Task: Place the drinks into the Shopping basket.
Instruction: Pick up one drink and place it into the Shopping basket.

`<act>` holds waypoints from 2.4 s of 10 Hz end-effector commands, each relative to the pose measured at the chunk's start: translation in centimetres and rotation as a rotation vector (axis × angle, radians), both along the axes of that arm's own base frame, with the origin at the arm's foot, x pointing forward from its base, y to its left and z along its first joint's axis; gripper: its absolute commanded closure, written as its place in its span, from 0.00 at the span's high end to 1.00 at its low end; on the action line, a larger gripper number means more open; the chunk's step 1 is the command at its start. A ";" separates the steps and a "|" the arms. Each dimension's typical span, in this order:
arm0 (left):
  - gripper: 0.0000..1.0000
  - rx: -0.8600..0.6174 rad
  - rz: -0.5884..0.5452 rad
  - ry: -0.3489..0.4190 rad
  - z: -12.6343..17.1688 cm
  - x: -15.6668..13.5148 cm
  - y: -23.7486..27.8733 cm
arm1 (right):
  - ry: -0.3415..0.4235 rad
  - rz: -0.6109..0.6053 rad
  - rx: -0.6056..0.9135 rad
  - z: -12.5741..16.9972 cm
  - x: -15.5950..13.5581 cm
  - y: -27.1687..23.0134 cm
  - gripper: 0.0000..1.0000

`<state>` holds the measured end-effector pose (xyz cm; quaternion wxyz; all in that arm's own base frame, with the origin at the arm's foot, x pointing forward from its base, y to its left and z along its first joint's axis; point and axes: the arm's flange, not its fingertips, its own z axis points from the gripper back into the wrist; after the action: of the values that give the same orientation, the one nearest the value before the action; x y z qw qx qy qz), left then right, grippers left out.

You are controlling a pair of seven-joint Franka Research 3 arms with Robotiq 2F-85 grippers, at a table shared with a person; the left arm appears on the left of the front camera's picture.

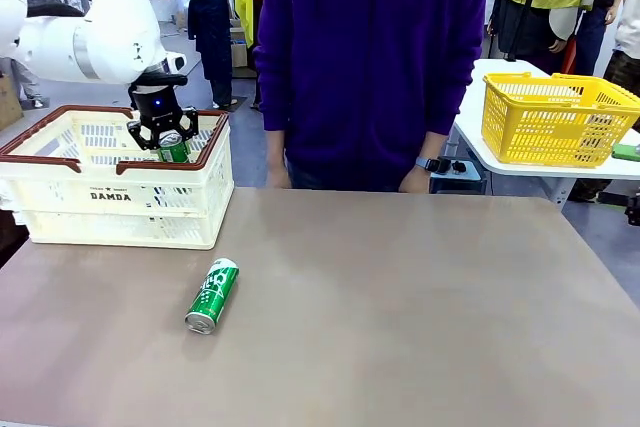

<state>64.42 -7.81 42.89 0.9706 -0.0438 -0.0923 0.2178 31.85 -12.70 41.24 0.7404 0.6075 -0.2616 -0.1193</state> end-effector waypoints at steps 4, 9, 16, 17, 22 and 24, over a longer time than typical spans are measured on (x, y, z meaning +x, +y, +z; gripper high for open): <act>1.00 0.030 0.006 -0.017 1.1 0.7 0.1 | -0.006 -0.001 0.013 0.3 0.1 0.0 1.00; 1.00 -0.089 0.072 -0.126 7.3 -0.7 2.1 | -0.006 -0.001 0.013 0.3 0.1 0.0 1.00; 1.00 -0.749 -0.116 0.073 15.7 -19.1 13.3 | -0.006 -0.001 0.013 0.3 0.1 0.0 1.00; 1.00 -0.903 -0.172 0.044 13.4 -22.8 16.5 | -0.006 -0.001 0.013 0.3 0.1 0.0 1.00; 1.00 -1.200 0.050 -0.181 7.1 -28.3 25.6 | -0.006 -0.001 0.013 0.3 0.1 0.0 1.00; 1.00 -1.177 -0.064 -0.125 6.6 -30.7 24.7 | -0.006 -0.001 0.013 0.3 0.1 0.0 1.00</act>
<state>34.03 17.84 48.85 0.7733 -0.5935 -0.0188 0.2220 31.86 -12.72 41.23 0.7405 0.6075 -0.2613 -0.1195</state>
